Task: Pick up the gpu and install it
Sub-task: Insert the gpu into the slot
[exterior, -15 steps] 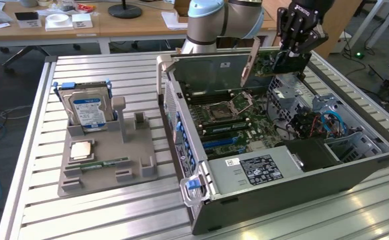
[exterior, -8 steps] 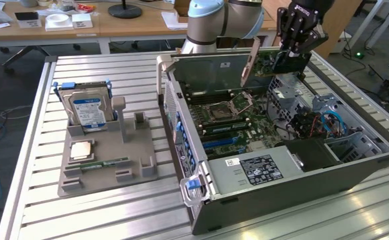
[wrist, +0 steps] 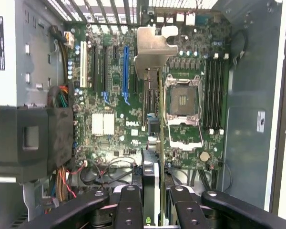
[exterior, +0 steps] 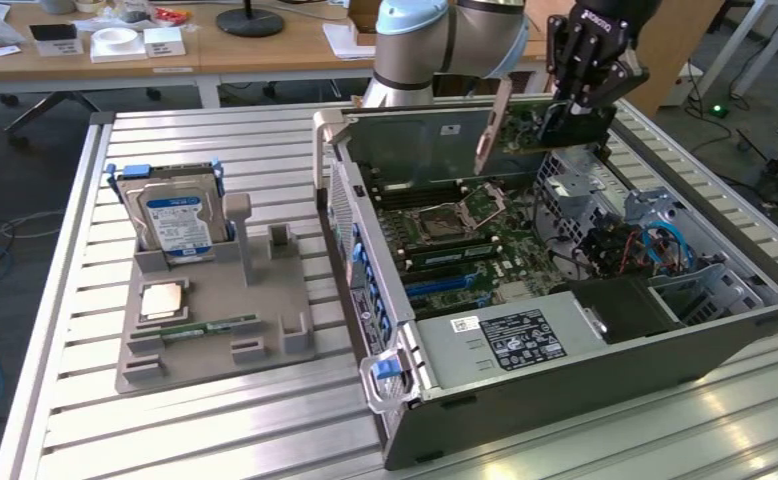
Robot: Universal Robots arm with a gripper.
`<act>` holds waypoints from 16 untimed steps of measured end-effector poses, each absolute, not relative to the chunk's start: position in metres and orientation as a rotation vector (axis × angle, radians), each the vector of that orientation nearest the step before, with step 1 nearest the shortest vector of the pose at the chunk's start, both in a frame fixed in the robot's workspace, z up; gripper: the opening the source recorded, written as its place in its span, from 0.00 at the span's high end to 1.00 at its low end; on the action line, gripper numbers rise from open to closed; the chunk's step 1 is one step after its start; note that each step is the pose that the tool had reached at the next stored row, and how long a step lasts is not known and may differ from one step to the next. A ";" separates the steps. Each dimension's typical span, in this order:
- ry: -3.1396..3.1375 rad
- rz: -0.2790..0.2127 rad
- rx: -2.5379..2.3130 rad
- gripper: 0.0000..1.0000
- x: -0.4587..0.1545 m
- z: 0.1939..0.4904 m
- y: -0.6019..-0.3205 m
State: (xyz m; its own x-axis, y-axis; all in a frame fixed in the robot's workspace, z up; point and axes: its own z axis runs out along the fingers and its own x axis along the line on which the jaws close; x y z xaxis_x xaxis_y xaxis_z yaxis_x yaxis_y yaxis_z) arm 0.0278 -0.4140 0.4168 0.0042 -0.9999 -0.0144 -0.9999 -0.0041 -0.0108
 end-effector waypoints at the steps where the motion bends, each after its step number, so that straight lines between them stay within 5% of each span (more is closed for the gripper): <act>1: 2.204 0.004 -2.213 0.73 0.025 0.417 -0.414; 16: 2.204 0.003 -2.213 0.73 0.004 0.407 -0.414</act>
